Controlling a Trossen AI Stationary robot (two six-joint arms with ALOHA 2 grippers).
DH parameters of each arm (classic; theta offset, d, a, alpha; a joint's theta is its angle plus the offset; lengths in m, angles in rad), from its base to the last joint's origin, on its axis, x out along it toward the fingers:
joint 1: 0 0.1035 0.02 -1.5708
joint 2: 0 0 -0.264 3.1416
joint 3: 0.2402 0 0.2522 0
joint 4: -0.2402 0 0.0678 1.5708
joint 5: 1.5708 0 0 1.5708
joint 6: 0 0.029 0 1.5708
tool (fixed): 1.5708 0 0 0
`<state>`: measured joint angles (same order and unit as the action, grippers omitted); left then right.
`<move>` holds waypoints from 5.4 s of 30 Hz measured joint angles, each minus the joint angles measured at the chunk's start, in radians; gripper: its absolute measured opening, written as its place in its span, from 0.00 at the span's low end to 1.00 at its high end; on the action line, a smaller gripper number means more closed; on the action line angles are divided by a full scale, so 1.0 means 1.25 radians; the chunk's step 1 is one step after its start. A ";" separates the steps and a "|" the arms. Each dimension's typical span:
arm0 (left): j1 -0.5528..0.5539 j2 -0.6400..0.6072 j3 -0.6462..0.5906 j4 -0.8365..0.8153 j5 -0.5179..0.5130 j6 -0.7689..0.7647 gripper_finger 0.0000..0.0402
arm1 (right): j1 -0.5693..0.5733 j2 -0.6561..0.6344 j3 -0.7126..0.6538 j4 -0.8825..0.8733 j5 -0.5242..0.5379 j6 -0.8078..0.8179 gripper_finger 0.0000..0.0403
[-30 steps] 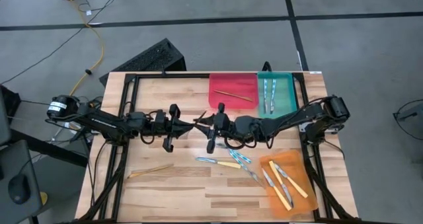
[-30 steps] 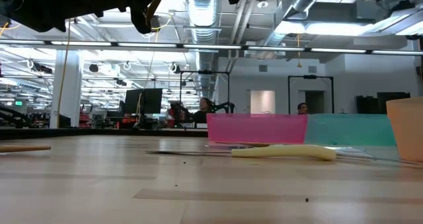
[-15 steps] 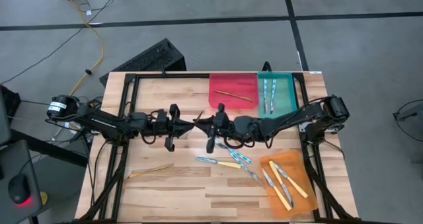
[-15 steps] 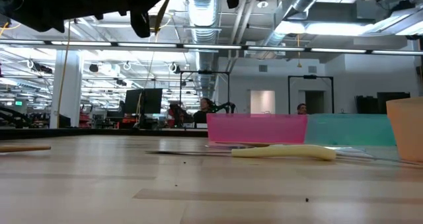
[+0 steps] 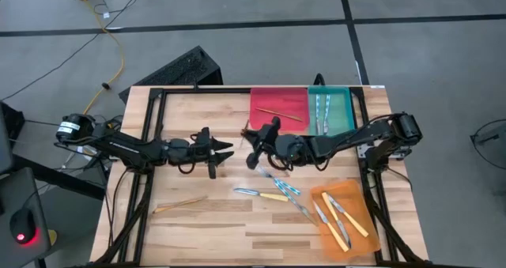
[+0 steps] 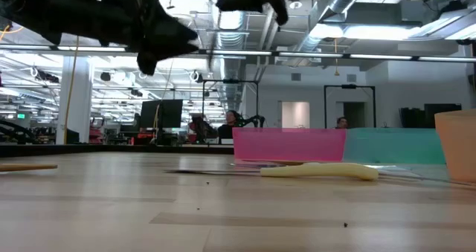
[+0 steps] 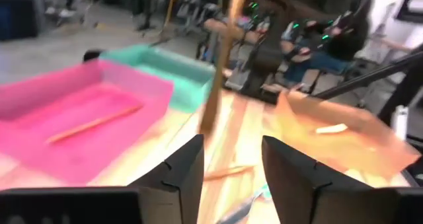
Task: Sort silverware by color (type)
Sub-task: Put the golden knife into the red bin
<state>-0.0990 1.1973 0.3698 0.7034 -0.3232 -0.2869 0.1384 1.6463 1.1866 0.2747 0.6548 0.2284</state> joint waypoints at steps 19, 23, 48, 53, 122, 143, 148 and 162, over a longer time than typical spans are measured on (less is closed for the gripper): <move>0.000 0.000 0.000 -0.142 -0.018 -0.062 0.38 | -0.324 -0.009 0.008 -0.474 -0.037 0.058 0.06; 0.000 0.000 0.000 -0.156 -0.018 -0.062 0.38 | -0.384 -0.001 0.043 -0.579 -0.083 0.049 0.06; 0.000 0.000 0.000 -0.198 -0.025 -0.083 0.38 | -0.447 0.412 0.513 -1.071 -0.151 -0.077 0.06; 0.000 0.000 0.000 -0.198 -0.025 -0.083 0.38 | -0.453 0.441 0.523 -1.075 -0.183 -0.085 0.06; -0.303 0.000 0.001 -0.400 0.021 -0.120 0.38 | -0.054 -0.074 0.522 -1.217 -0.281 0.167 0.40; -0.532 0.000 0.002 -0.638 -0.265 -0.418 0.38 | 0.117 0.048 0.522 -1.300 -0.161 0.287 0.40; -0.568 0.020 0.002 -0.637 -0.268 -0.409 0.38 | 0.117 0.055 0.522 -1.298 -0.161 0.291 0.40; -0.598 0.270 0.005 -0.538 -0.263 -0.472 0.37 | 0.120 0.059 0.521 -1.304 -0.166 0.321 0.40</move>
<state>-0.8467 1.5346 0.3767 0.0303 -0.6521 -0.8772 0.2881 1.7195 1.8378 -1.3548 0.4469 0.6292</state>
